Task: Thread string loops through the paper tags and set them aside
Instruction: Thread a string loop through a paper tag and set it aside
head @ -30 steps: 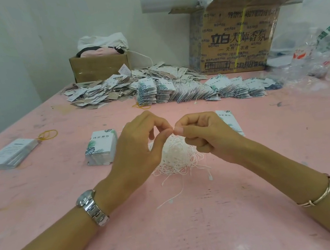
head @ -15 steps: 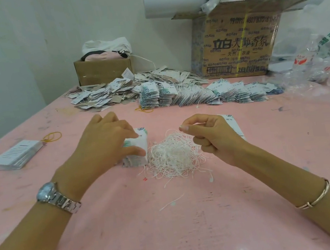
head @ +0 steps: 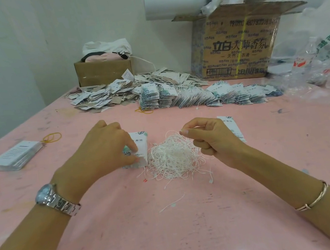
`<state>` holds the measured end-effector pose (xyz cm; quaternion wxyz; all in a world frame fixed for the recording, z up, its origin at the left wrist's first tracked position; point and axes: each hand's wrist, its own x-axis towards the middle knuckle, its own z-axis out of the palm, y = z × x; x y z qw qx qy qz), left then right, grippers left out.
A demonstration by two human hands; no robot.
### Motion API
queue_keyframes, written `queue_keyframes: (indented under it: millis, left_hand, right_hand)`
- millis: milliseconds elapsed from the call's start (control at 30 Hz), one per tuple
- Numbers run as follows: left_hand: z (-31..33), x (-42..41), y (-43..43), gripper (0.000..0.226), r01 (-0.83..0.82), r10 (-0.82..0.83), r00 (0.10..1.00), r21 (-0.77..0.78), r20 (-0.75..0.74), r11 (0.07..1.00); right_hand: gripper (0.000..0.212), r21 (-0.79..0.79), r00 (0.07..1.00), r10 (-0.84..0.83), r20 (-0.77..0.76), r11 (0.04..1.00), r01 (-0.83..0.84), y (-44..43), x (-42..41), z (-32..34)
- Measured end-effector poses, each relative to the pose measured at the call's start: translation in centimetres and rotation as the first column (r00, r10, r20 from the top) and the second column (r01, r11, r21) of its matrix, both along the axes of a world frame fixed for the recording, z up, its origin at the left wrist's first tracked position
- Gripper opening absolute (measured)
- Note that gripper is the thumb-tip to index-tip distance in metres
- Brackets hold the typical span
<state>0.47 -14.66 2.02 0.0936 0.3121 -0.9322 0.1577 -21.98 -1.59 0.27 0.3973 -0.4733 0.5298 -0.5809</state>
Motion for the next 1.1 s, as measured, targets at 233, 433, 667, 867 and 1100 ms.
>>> queue_keyframes:
  millis: [233,433,667,867,1100]
  left_hand:
    - [0.4,-0.6,1.3,0.031,0.028,-0.007,0.994,-0.200,0.105,0.979]
    - [0.3,-0.6,1.1,0.031,0.055,-0.041,0.995,-0.168,0.086,0.984]
    - [0.2,0.1,0.8,0.032,0.082,-0.082,0.997,-0.045,-0.004,0.996]
    - [1.0,0.3,1.4,0.018,0.210,-0.265,0.938,-0.241,-0.225,0.947]
    - [0.4,-1.5,3.7,0.013,0.288,-0.587,0.744,-0.639,-0.320,0.713]
  right_hand:
    - [0.015,0.005,1.000,0.005,-0.008,1.000,-0.005,0.0,-0.1,-0.2]
    - [0.019,0.011,1.000,0.013,-0.023,1.000,-0.013,0.0,0.0,-0.3]
    - [0.014,0.023,0.999,0.009,-0.038,1.000,-0.008,-0.1,0.0,-0.5]
    - [0.013,0.014,0.999,-0.018,-0.034,1.000,0.019,-0.2,0.1,-0.6]
    - [0.008,-0.055,0.999,0.000,-0.034,0.998,-0.002,0.0,0.5,-0.4]
